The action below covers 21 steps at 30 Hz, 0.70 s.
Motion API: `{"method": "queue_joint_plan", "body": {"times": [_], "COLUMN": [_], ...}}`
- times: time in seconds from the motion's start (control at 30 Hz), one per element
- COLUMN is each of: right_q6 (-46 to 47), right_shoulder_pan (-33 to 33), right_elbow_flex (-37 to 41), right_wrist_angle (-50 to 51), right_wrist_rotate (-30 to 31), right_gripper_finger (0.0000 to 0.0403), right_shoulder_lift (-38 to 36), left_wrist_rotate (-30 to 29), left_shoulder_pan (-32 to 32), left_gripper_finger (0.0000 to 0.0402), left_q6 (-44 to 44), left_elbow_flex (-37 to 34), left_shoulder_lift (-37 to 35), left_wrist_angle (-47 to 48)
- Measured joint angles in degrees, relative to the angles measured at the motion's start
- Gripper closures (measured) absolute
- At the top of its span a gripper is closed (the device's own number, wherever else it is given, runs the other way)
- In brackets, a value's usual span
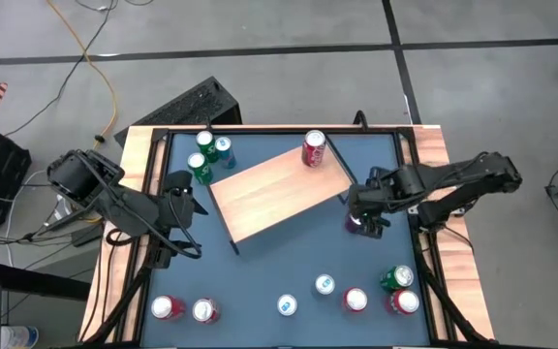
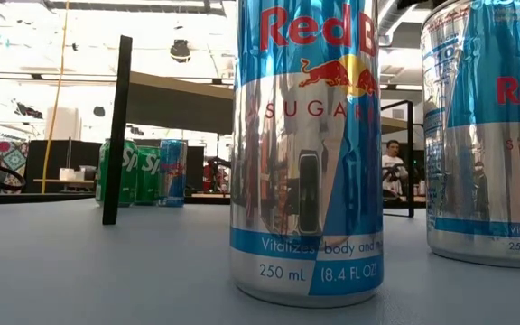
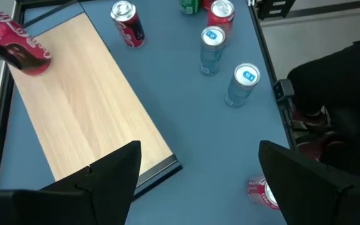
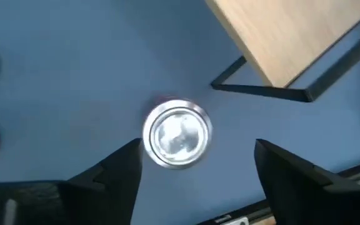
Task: Place canned beverage on shelf
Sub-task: Put the top red white soda can on the shelf aligned with the other red white soda can
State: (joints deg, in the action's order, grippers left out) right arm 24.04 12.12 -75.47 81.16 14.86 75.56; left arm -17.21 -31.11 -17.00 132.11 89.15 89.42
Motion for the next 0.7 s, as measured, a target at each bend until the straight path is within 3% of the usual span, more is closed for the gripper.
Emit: {"method": "queue_joint_plan", "body": {"times": [0.23, 0.7], "right_q6": [-2.29, -2.98], "right_shoulder_pan": [-0.62, -1.85], "right_elbow_flex": [0.09, 15.10], "right_wrist_angle": [-1.54, -12.52], "right_wrist_rotate": [0.13, -1.06], "right_gripper_finger": [0.0086, 0.0085], "right_shoulder_lift": [2.83, -3.19], "left_wrist_rotate": [-0.03, -1.43], "left_shoulder_pan": [0.00, -0.81], "left_gripper_finger": [0.0093, 0.0093], "left_q6": [-0.02, 0.27], "left_elbow_flex": [0.00, 0.00], "left_shoulder_lift": [0.00, 0.00], "left_wrist_angle": [-0.12, -0.19]}}
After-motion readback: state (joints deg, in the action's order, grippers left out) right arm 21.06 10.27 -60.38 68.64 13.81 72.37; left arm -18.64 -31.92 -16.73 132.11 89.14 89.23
